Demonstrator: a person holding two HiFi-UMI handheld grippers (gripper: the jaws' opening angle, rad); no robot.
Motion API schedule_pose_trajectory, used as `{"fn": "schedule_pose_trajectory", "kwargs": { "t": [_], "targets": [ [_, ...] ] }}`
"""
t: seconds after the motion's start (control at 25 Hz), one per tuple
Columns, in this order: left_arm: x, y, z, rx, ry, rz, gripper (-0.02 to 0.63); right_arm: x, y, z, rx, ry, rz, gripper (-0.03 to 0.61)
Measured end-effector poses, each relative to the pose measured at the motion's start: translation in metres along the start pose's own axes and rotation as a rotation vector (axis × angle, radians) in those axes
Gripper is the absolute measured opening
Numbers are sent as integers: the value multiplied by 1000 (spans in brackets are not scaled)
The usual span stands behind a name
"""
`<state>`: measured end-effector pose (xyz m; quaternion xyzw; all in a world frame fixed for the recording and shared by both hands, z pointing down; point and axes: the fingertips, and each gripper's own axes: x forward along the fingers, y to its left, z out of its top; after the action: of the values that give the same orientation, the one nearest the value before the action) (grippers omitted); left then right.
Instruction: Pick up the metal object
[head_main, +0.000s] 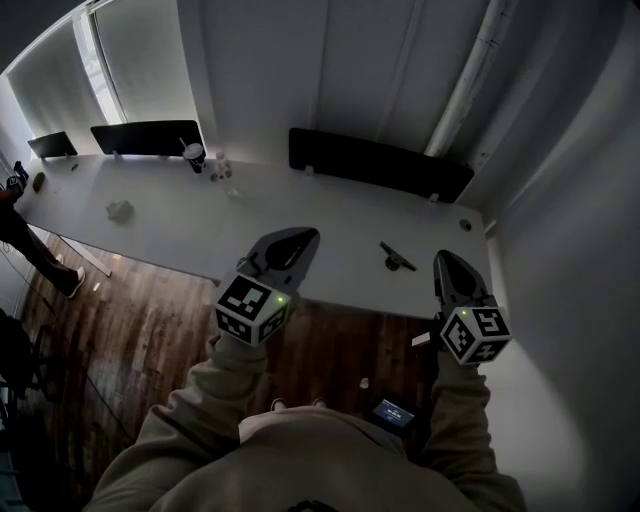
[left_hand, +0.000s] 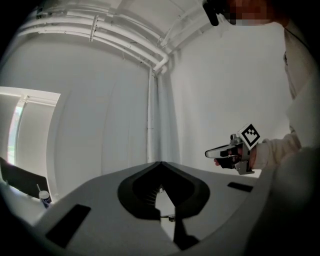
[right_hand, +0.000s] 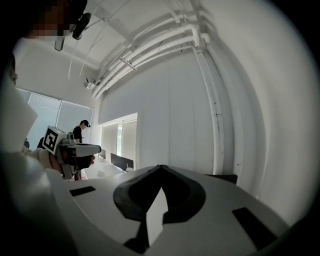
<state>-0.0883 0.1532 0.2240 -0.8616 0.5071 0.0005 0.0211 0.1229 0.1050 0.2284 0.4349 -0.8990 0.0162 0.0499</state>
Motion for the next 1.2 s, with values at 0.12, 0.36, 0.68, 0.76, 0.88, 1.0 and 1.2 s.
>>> {"fn": "schedule_pose_trajectory", "kwargs": {
  "t": [0.12, 0.36, 0.68, 0.76, 0.88, 1.0, 1.2],
  "targets": [
    [1, -6, -2, -24, -12, -31, 0, -3, -5, -4, 2, 7, -2, 18],
    [11, -11, -6, -25, 1, -1, 0, -10, -18, -6, 16, 8, -1, 18],
    [17, -17, -4, -12, 12, 12, 0, -11, -20, -4, 10, -2, 15, 18],
    [20, -24, -4, -22, 15, 17, 0, -18, -25, -10, 14, 11, 15, 18],
    [29, -36, -1, -3, 16, 1, 0, -24, -41, -15, 32, 8, 4, 18],
    [33, -42, -2, 3, 21, -9, 0, -29, -49, -20, 47, -6, 3, 18],
    [50, -67, -10, -8, 26, -37, 0, -53, -71, -36, 51, 1, -18, 18]
  ]
}}
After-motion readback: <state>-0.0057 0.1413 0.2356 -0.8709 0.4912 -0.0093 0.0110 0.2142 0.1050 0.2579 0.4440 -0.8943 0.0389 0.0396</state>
